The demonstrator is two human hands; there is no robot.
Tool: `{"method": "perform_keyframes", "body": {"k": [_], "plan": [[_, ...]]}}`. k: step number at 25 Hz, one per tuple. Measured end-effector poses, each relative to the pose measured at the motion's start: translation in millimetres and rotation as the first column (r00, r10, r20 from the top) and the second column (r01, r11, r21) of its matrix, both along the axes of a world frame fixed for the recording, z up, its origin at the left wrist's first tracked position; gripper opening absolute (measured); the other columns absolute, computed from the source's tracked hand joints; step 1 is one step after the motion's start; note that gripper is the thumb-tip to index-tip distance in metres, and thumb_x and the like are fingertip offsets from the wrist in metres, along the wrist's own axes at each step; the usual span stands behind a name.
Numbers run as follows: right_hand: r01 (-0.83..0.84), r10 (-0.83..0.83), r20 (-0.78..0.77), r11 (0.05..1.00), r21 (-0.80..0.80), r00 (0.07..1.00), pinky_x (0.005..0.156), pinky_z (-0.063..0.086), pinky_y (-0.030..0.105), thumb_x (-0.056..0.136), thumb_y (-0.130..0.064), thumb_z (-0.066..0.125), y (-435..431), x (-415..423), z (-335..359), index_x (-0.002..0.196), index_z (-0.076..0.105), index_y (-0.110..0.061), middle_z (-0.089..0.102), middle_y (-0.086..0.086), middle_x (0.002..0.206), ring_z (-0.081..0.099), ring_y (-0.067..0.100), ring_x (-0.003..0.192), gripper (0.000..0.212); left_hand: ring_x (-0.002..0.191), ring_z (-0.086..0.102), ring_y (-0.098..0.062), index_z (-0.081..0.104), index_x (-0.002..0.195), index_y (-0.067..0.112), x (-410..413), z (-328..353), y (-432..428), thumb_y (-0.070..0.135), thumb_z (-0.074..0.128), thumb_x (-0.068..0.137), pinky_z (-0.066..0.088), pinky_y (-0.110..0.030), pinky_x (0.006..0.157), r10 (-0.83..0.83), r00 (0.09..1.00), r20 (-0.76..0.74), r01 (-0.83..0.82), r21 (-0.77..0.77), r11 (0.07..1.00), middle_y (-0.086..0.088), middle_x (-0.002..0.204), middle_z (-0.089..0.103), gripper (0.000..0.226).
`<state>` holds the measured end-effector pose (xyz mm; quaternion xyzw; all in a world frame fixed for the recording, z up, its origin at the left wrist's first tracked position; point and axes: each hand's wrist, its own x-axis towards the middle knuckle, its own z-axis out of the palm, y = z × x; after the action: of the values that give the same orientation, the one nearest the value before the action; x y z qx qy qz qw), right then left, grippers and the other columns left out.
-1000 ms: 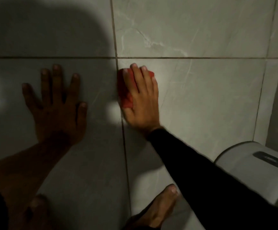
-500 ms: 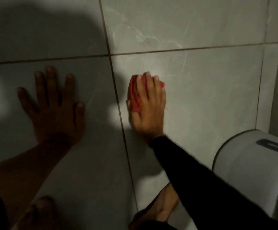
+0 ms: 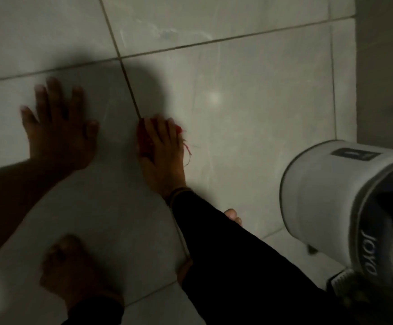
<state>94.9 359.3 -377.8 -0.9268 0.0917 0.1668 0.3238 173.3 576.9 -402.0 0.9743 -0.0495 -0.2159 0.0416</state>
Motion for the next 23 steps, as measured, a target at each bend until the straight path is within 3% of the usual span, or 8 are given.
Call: {"method": "perform_keyframes", "body": {"k": [2,5,7,11,13,16,19,23], "plan": [[0.354,-0.291,-0.234,0.885,0.303,0.928,0.135,0.027,0.060,0.105,-0.014,0.059,-5.3,10.1,38.1,0.159,0.048,-0.012,0.048,0.017,0.167,0.040,0.038,0.159,0.055,0.163,0.023,-0.052,0.023,0.173,0.021,16.7,38.4,-6.4,0.057,0.032,0.105,0.025,-0.073,0.122,0.016,0.977,-0.213,-0.008,0.040,0.999,-0.025,0.180,0.014,0.078],[0.754,-0.505,-0.583,0.250,0.607,0.637,0.129,0.042,0.046,0.112,-0.002,0.050,-20.1,2.7,122.8,0.144,0.059,-0.010,0.057,0.018,0.157,0.051,0.037,0.152,0.034,0.157,0.042,-0.039,0.046,0.166,0.010,26.2,119.2,-68.2,0.041,0.033,0.116,0.028,-0.046,0.131,0.112,0.792,-0.601,-0.306,-0.232,0.923,-0.021,0.171,0.043,0.060],[0.837,-0.526,-0.717,-0.016,0.547,0.458,0.105,0.061,0.027,0.112,-0.010,0.053,-46.7,-23.2,190.0,0.122,0.072,-0.021,0.068,0.011,0.142,0.068,0.025,0.134,0.024,0.137,0.062,-0.029,0.072,0.141,0.017,4.4,197.2,-138.1,0.037,0.043,0.114,0.044,-0.033,0.114,0.234,0.560,-0.794,-0.681,-0.282,0.676,-0.010,0.143,0.072,0.044],[0.916,-0.715,-0.665,-0.089,0.390,0.214,0.106,0.063,0.044,0.098,-0.033,0.072,-120.5,-88.9,301.3,0.114,0.080,-0.028,0.080,0.012,0.126,0.077,0.027,0.122,0.018,0.074,0.077,-0.015,0.087,0.073,0.023,-38.6,313.7,-254.6,0.030,0.070,0.100,0.061,-0.025,0.066,0.061,0.375,-0.925,-0.709,-0.244,0.661,0.005,0.074,0.083,0.033],[0.865,-0.780,-0.625,-0.283,0.415,0.045,0.096,0.066,0.048,0.098,-0.022,0.072,-164.9,-115.4,338.9,0.107,0.084,-0.017,0.085,0.015,0.110,0.080,0.036,0.111,0.016,0.078,0.078,-0.009,0.085,0.104,0.014,-60.0,347.5,-302.5,0.014,0.077,0.095,0.064,-0.020,0.071,-0.112,0.423,-0.899,-0.577,-0.363,0.731,0.003,0.087,0.085,0.012],[0.814,-0.760,-0.637,-0.446,0.373,-0.125,0.096,0.061,0.052,0.100,-0.014,0.058,-233.5,-160.1,378.4,0.119,0.081,-0.009,0.083,0.022,0.117,0.079,0.037,0.104,0.030,0.086,0.071,-0.005,0.072,0.136,0.015,-86.0,384.2,-380.2,0.006,0.080,0.090,0.060,-0.011,0.071,-0.308,0.439,-0.844,-0.342,-0.474,0.811,0.004,0.107,0.076,0.048],[0.736,-0.714,-0.652,-0.581,0.348,-0.256,0.093,0.058,0.054,0.092,-0.001,0.046,-300.1,-190.9,386.2,0.084,0.088,-0.019,0.086,0.016,0.097,0.076,0.038,0.090,0.046,0.099,0.074,-0.018,0.068,0.144,0.015,-106.9,403.4,-460.5,0.009,0.077,0.086,0.064,-0.025,0.088,-0.456,0.431,-0.778,-0.136,-0.556,0.820,-0.005,0.119,0.078,0.060],[0.823,-0.813,-0.500,-0.484,0.297,-0.298,0.100,0.061,0.055,0.092,0.005,0.053,-375.6,-213.6,362.0,0.116,0.074,-0.016,0.077,0.023,0.123,0.073,0.040,0.108,0.038,0.126,0.071,-0.027,0.062,0.151,0.023,-136.8,399.6,-548.1,0.031,0.073,0.086,0.058,-0.043,0.108,-0.468,0.568,-0.677,0.047,-0.541,0.840,-0.009,0.144,0.071,0.067]]}}
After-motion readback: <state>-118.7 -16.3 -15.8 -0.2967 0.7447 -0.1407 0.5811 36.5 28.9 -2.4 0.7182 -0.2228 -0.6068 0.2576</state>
